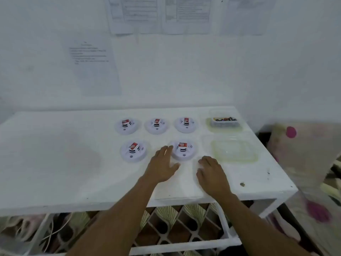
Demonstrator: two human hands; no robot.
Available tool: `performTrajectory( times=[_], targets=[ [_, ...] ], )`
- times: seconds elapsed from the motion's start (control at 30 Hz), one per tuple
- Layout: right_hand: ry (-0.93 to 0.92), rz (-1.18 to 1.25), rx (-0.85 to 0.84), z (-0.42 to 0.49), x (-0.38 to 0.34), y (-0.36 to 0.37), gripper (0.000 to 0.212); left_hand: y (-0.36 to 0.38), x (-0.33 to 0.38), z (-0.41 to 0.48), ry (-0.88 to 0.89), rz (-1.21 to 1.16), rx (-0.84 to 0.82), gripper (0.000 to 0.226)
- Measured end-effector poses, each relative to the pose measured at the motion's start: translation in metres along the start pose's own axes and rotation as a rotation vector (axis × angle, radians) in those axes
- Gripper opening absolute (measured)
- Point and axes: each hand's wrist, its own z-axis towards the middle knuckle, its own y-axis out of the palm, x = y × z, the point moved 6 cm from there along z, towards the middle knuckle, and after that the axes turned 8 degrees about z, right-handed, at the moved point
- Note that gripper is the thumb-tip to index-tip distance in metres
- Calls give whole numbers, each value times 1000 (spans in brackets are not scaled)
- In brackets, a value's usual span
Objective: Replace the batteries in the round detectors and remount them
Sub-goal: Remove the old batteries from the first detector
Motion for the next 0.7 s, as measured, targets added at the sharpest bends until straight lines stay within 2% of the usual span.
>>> performTrajectory(
  times=[0.1, 0.3, 0.4, 0.47, 0.53, 0.6, 0.67, 0.7],
  targets=[
    [10, 21, 59, 1, 1, -1, 30, 6, 0, 17, 42, -73, 41, 81],
    [30, 43, 75, 2, 4, -4, 33, 14, 10, 40, 32, -154, 110, 96],
    [30, 78, 58, 1, 5, -4, 35, 14, 13, 48, 2, -295, 180, 79],
    [38, 126, 40, 1, 6, -5, 38, 8, 12, 46, -78, -422, 221, 67],
    [50, 243, 42, 6, 6, -10, 38, 4, 13, 38, -215, -676, 213, 54],
    [74, 440, 51, 18, 1, -18, 38, 9, 13, 35, -334, -1131, 145, 54],
    [76, 578, 67, 35, -13, -28, 41, 10, 24, 31, -334, -1563, 53, 54],
    [72, 603, 76, 45, -21, -33, 42, 9, 27, 30, -333, -1688, 17, 58]
  ],
)
